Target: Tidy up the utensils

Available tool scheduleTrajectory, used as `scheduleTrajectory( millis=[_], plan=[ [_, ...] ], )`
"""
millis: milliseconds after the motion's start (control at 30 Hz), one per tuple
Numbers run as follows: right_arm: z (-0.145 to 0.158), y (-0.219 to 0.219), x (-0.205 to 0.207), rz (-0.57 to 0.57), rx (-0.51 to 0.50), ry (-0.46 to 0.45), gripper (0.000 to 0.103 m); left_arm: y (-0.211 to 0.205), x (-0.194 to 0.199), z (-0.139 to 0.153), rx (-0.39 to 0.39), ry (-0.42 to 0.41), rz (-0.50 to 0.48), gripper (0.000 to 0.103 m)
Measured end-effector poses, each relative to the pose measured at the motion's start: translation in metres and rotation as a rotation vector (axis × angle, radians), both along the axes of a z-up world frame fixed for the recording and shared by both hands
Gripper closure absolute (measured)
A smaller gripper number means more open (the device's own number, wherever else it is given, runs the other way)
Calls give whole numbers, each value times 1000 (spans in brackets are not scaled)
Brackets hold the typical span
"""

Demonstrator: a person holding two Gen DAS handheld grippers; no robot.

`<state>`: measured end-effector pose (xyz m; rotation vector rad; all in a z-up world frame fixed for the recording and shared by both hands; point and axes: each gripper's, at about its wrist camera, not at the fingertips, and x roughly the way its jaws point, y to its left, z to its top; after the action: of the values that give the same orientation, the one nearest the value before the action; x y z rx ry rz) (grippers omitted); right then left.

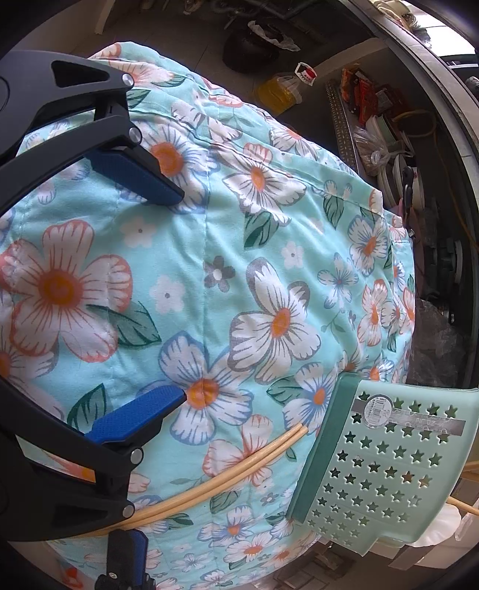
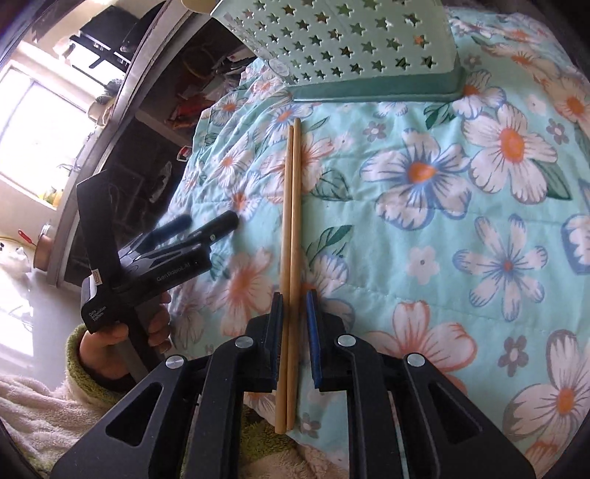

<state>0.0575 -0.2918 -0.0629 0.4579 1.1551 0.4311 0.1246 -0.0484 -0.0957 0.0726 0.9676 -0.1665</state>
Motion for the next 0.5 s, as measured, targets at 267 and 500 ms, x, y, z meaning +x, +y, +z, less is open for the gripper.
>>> scheduleTrajectory(
  millis=[267, 500],
  plan=[
    [3, -3, 21, -77, -32, -46, 88, 0, 0, 0, 2, -2, -1, 8],
    [-4, 10, 40, -52, -6, -57, 88, -1, -3, 0, 12, -9, -8, 8]
  ],
)
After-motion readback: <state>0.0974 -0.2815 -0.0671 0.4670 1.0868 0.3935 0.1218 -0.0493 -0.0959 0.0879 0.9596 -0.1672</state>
